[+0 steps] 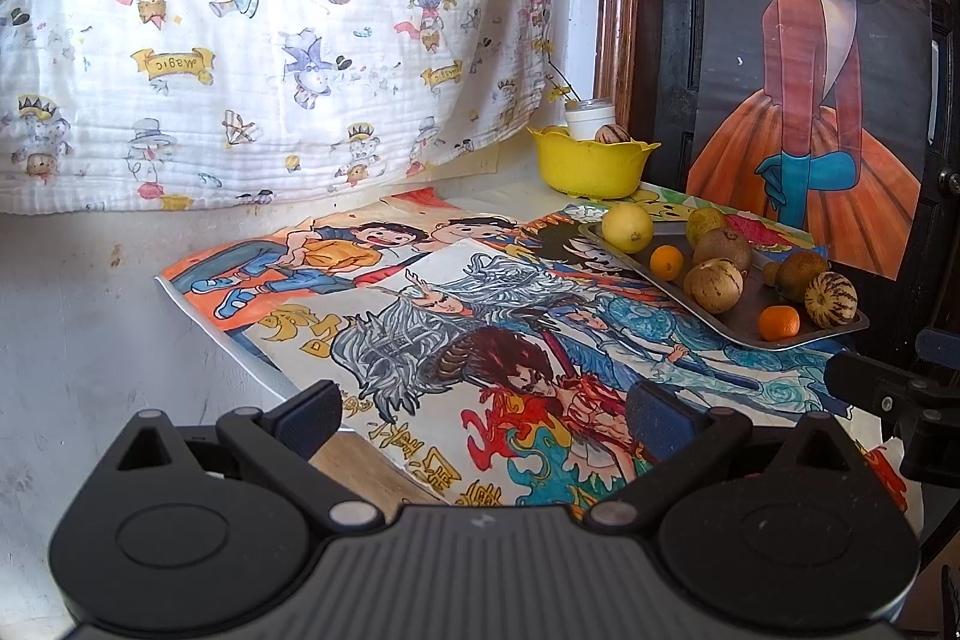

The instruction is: Organize fruits

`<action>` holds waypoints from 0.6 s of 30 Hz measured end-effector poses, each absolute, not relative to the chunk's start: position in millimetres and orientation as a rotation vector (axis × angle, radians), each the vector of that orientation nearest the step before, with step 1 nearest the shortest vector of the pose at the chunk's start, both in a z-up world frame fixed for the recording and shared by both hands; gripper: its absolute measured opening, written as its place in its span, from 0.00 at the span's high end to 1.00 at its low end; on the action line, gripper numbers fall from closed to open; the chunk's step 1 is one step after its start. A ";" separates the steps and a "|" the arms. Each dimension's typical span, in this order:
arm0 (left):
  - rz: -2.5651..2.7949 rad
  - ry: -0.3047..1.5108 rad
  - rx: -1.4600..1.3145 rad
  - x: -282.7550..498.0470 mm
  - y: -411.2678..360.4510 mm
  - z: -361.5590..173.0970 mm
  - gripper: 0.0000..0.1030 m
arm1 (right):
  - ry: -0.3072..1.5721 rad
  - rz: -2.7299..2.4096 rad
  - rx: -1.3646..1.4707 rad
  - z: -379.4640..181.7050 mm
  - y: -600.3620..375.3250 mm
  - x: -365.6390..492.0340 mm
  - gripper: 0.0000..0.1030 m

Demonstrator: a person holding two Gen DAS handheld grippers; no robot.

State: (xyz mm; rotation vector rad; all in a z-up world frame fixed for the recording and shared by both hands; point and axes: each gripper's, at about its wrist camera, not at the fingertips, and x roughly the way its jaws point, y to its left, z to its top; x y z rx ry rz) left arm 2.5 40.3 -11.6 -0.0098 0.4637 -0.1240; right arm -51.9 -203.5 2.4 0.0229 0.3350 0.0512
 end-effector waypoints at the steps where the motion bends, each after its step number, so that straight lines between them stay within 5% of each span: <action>1: -0.124 0.464 -0.010 2.4 40.3 -11.6 0.00 | 0.335 0.051 0.023 2.3 -203.3 -52.0 0.01; 18: -0.123 0.464 -0.010 2.5 40.0 -11.3 0.00 | 0.335 0.049 0.023 2.5 -202.3 -52.0 0.01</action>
